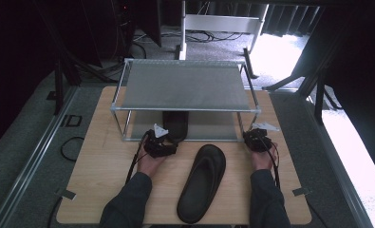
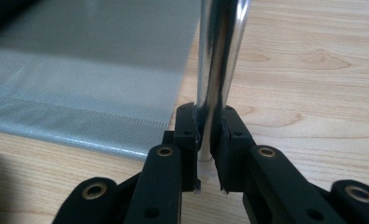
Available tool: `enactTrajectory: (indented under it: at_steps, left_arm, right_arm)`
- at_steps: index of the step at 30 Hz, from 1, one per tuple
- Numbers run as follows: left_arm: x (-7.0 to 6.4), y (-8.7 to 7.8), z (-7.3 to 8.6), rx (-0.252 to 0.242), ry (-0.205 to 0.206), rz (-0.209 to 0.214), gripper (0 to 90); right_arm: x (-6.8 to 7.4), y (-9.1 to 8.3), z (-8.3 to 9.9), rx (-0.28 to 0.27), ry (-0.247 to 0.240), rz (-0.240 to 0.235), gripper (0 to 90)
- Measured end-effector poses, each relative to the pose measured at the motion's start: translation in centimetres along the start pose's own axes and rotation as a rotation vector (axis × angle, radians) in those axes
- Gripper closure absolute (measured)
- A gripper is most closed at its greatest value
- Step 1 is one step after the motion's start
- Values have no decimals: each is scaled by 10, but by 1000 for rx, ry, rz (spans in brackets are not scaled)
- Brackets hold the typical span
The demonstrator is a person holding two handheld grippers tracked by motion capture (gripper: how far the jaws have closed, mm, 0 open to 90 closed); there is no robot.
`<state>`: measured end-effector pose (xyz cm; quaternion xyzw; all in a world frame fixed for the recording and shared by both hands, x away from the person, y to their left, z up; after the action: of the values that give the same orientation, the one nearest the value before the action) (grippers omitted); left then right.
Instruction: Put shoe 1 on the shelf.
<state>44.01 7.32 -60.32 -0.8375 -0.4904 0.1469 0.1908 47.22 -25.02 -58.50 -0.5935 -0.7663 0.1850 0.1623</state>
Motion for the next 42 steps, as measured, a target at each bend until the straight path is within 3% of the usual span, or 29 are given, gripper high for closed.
enactTrajectory:
  at_steps: [9, 15, 21, 27, 31, 38, 42]
  left_arm:
    - [1, 6, -2, 1, -14, -12, 300]
    - [2, 4, 3, 11, 12, -5, 275]
    - [5, 5, 3, 19, 8, -12, 257]
    - [5, 6, 5, 38, 50, -15, 259]
    - [6, 5, 5, 37, 44, -8, 261]
    - [6, 4, 5, 35, 33, 0, 262]
    - [7, 4, 5, 34, 20, 8, 262]
  right_arm:
    - [0, 0, 0, 1, 1, -1, 806]
    - [0, -1, 0, 3, 0, -4, 805]
    - [0, -2, 1, 2, -2, -5, 805]
    - [-1, -2, 1, 1, 5, -10, 773]
    - [-3, -5, 1, 7, -1, -17, 748]
    - [0, -6, 1, 9, -29, -24, 807]
    - [0, -10, 2, 14, -42, -30, 773]
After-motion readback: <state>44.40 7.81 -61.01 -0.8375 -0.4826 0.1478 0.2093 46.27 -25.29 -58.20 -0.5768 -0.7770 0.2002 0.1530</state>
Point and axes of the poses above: each handheld gripper's, and its own axes: y roughly forward along the jaws, z roughly out of its underside, x roughly to its left, the point moved 8 cm from there along y, roughly forward along the jaws, and after that the axes turned 10 degrees about -x, right-handed, at the moved point
